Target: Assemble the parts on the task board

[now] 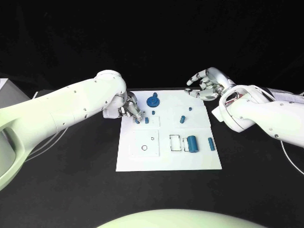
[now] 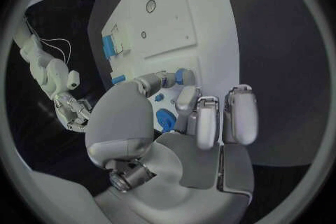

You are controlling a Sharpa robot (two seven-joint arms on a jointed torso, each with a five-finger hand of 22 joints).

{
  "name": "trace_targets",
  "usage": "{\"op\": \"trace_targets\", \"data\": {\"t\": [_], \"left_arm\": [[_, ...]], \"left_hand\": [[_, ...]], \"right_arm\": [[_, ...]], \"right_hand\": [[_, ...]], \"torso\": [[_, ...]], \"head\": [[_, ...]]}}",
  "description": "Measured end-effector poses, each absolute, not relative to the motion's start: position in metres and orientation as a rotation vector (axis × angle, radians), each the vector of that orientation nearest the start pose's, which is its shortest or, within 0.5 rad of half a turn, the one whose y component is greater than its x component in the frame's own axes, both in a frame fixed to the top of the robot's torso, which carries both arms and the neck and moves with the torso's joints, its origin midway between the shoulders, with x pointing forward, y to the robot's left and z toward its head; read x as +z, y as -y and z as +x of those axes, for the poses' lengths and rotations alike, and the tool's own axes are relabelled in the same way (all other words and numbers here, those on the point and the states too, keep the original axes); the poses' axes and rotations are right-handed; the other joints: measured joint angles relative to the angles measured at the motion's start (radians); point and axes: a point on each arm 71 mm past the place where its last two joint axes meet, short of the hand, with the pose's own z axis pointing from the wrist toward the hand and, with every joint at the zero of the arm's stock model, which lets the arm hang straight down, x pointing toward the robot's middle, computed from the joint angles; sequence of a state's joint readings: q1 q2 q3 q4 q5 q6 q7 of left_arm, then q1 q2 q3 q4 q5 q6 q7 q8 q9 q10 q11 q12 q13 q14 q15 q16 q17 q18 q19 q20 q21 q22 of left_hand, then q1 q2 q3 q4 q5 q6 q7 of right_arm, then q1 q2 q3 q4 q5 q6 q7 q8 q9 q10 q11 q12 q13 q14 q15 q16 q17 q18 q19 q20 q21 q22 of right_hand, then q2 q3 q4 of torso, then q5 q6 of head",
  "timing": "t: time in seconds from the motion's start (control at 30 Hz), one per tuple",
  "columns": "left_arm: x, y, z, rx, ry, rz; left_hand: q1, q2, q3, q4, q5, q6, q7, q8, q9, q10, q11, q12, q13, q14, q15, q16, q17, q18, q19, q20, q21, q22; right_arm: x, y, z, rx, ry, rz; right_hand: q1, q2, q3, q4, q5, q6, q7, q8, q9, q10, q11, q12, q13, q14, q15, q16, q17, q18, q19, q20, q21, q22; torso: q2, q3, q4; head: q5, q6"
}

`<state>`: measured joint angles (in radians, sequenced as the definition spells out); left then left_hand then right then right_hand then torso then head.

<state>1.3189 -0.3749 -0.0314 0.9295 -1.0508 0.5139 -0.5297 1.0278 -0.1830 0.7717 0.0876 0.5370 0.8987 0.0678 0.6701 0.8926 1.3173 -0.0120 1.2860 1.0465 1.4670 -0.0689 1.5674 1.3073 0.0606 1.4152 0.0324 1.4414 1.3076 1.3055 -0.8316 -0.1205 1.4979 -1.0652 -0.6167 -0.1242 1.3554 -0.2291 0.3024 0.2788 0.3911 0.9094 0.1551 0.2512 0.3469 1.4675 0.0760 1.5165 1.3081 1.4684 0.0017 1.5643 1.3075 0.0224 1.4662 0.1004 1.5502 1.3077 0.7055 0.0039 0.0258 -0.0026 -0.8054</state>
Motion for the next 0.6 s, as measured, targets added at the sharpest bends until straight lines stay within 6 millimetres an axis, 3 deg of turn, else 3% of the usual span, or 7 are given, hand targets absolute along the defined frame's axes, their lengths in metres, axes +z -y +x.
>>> {"op": "trace_targets", "data": {"t": [0.2, 0.37, 0.6], "left_arm": [[-0.2027, -0.1403, 0.5711, -0.274, -2.519, -0.060], [-0.2037, -0.1405, 0.5711, -0.281, -2.516, -0.083], [-0.2046, -0.1414, 0.5714, -0.285, -2.512, -0.110]], "left_hand": [[0.000, 0.000, -0.003, -0.003, -0.003, -0.009, 0.009, 0.000, 0.012, -0.003, 0.004, -0.004, -0.017, 0.000, 0.000, 0.000, 0.000, 0.000, 0.000, 0.000, 0.000, 0.000], [0.009, -0.009, -0.028, -0.028, -0.018, -0.018, 0.018, 0.000, 0.040, -0.006, 0.009, -0.012, -0.034, 0.000, 0.000, 0.000, 0.000, 0.000, -0.004, 0.004, -0.008, 0.000], [0.017, -0.017, -0.043, -0.043, -0.026, -0.018, 0.018, 0.000, 0.042, -0.015, 0.017, -0.012, -0.042, 0.000, 0.000, 0.000, 0.000, 0.000, -0.007, 0.007, -0.019, 0.000]], "right_arm": [[-0.1529, 0.2205, 0.5050, 0.713, -1.484, 0.316], [-0.1528, 0.2205, 0.5049, 0.713, -1.484, 0.316], [-0.1528, 0.2207, 0.5048, 0.713, -1.484, 0.316]], "right_hand": [[0.000, 0.000, 0.000, 0.000, 0.000, 0.000, 0.000, 0.000, 0.000, 0.000, 0.000, 0.000, 0.000, 0.000, 0.000, 0.000, 0.000, 0.000, 0.000, 0.000, 0.000, 0.000], [0.000, 0.000, 0.000, 0.000, 0.000, 0.000, 0.000, 0.000, 0.000, 0.000, 0.000, 0.000, 0.000, 0.000, 0.000, 0.000, 0.000, 0.000, 0.000, 0.000, 0.000, 0.000], [0.000, 0.000, 0.000, 0.000, 0.000, 0.000, 0.000, 0.000, 0.000, 0.000, 0.000, 0.000, 0.000, 0.000, 0.000, 0.000, 0.000, 0.000, 0.000, 0.000, 0.000, 0.000]], "torso": [[-0.001, 0.0000, 0.0007], [-0.002, -0.0002, 0.0012], [-0.002, -0.0002, 0.0012]], "head": [[-0.002, -0.001], [-0.002, -0.001], [-0.002, 0.002]]}}
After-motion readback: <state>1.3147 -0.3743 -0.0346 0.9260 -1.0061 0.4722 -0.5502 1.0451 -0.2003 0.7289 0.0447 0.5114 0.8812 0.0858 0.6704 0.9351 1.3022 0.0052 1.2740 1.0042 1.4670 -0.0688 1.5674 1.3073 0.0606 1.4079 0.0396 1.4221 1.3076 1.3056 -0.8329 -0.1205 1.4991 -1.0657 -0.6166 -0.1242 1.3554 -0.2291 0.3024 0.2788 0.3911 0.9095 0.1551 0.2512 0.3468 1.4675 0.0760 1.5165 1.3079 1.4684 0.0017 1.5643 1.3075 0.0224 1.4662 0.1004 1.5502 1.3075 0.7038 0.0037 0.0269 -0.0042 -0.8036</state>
